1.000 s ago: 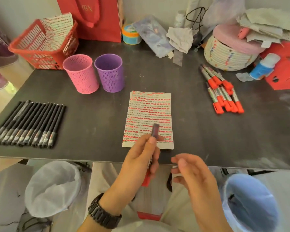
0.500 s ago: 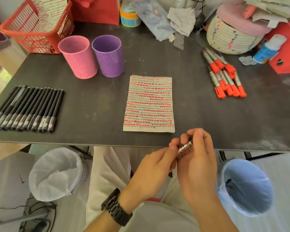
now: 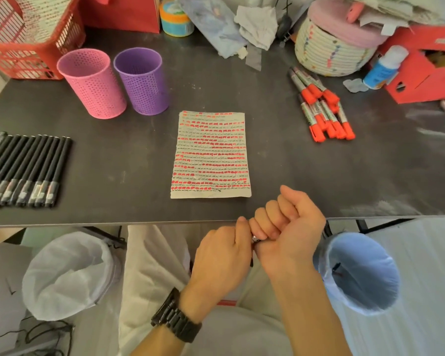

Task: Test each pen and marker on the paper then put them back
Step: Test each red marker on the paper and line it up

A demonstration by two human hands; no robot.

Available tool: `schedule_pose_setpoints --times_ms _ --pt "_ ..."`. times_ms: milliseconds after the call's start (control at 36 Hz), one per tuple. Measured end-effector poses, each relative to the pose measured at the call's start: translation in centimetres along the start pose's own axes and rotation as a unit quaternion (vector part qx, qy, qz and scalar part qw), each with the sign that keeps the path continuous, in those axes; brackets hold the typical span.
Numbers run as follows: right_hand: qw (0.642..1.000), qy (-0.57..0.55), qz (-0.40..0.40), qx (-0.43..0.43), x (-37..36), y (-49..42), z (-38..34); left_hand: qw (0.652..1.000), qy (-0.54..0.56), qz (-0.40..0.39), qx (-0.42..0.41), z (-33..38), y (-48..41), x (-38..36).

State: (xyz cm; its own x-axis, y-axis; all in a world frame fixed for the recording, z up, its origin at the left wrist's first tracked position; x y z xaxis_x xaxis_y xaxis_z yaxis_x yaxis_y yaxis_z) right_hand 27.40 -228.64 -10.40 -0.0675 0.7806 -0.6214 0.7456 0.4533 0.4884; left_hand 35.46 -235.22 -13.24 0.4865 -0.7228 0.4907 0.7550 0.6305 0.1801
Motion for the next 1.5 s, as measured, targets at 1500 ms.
schedule_pose_setpoints --times_ms 1500 --pt "0.801 0.499 -0.058 0.327 -2.9 -6.6 -1.5 0.806 -0.34 0.354 -0.331 -4.4 -2.1 1.1"
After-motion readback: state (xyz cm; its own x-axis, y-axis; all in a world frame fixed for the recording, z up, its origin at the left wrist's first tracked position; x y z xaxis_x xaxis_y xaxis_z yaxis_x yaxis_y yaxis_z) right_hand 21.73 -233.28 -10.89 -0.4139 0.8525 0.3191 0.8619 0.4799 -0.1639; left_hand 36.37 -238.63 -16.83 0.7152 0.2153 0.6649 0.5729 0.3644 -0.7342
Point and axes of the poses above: each hand's wrist, its own y-axis away from the middle knuckle, its own x-axis out of the back of the hand, z = x × y, the point moved 5 cm from there along -y, towards the middle knuckle, and after that the axes turned 2 degrees about z, right-handed, at the moved point
